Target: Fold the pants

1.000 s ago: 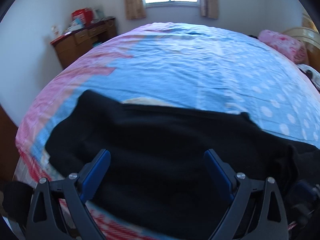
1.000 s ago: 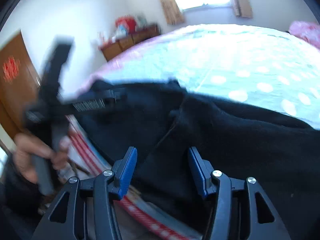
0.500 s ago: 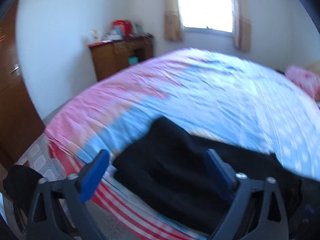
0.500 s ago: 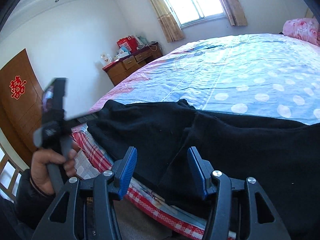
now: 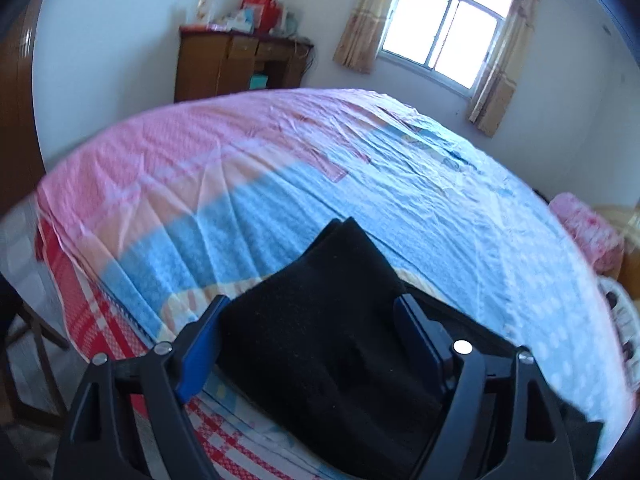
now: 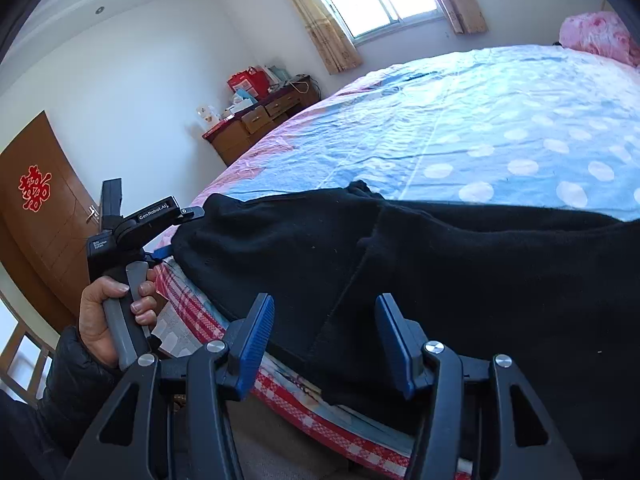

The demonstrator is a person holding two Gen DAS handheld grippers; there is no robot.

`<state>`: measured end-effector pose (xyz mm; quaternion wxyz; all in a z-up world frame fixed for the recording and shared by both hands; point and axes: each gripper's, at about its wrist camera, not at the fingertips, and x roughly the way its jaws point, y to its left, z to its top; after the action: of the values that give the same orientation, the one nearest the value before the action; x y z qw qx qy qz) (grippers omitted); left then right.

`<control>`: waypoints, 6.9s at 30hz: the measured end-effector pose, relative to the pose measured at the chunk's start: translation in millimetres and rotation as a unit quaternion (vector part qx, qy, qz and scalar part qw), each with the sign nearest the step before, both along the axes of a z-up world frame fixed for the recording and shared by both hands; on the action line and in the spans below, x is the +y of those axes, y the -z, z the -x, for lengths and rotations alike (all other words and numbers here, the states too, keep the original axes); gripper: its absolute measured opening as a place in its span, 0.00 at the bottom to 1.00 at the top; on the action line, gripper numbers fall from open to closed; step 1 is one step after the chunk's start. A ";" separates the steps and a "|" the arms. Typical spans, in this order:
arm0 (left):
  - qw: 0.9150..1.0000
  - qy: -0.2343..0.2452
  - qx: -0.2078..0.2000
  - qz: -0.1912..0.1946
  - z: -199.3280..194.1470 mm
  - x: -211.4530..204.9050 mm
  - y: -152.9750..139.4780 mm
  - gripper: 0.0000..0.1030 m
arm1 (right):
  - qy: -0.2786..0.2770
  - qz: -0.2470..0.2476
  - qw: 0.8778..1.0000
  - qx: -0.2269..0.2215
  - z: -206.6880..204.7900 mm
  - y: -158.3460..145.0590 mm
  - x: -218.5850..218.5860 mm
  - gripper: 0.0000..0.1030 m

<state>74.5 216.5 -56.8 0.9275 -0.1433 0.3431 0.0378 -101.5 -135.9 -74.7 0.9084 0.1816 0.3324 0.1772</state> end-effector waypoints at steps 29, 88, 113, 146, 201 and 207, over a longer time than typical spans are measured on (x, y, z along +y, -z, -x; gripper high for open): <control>0.909 0.362 -0.193 -0.073 106.9 -248.2 -103.7 0.24 | 0.298 0.002 0.953 -0.063 124.6 -64.8 -202.8 0.53; 0.934 0.269 -0.031 -0.234 83.4 -264.4 -19.9 0.97 | 0.152 0.188 0.969 -0.054 77.9 -49.7 -141.6 0.53; 0.921 0.382 0.073 -0.037 53.3 -240.8 13.0 0.27 | 0.158 0.024 0.983 0.088 71.8 15.8 -177.1 0.36; 0.990 0.052 0.013 -0.130 -241.5 -2.9 -28.9 0.18 | -0.147 0.047 0.988 -0.003 -420.3 -27.0 35.0 0.29; 0.972 -0.030 -0.137 -0.188 67.9 -38.1 -129.2 1.00 | 0.137 0.100 0.966 -0.194 -59.3 -167.6 118.0 0.79; 0.973 -0.021 -0.125 -0.191 65.8 -41.7 -121.3 1.00 | 0.157 0.103 0.963 -0.193 -56.4 -164.3 111.5 0.79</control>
<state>8.7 174.8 64.6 0.9723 0.0262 0.2078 0.1041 -45.1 -24.4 89.6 0.9854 0.0991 0.1351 0.0289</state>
